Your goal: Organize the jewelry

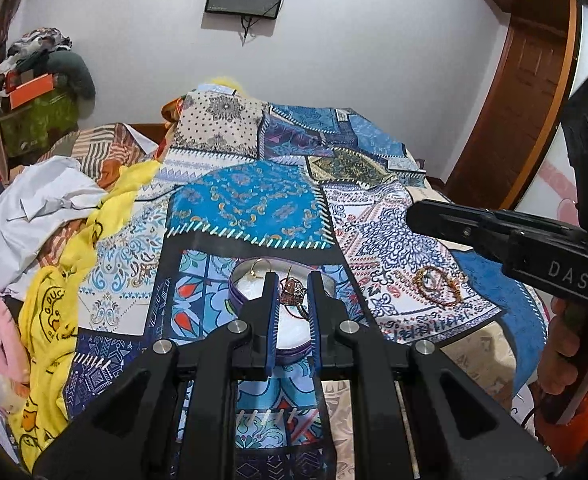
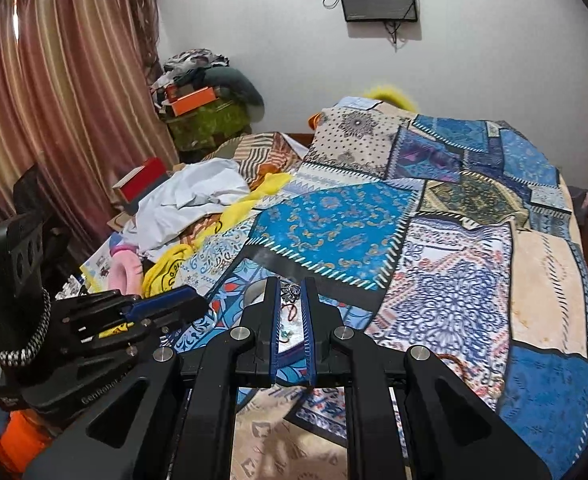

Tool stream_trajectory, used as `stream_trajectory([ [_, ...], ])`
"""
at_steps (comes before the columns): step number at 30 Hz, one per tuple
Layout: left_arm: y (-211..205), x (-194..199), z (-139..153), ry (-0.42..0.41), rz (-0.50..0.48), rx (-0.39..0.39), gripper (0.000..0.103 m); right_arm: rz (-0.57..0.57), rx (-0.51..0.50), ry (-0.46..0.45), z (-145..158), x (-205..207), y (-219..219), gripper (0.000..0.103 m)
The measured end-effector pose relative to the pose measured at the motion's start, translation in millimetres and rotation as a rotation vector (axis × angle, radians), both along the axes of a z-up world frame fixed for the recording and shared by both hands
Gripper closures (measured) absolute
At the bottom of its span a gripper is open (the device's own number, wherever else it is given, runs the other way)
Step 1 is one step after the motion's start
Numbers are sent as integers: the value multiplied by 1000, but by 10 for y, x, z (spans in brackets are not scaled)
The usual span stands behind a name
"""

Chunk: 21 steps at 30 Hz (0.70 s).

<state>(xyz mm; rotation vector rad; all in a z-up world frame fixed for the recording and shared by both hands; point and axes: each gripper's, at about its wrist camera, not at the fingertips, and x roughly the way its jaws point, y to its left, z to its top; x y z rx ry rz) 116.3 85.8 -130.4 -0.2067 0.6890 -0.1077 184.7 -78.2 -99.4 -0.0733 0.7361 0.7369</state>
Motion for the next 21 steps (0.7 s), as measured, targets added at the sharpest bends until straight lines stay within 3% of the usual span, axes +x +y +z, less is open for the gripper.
stream_trajectory([
  [21,-14,389,-486,101,-50,-22,91,27,-60,127,-521,351,347,94],
])
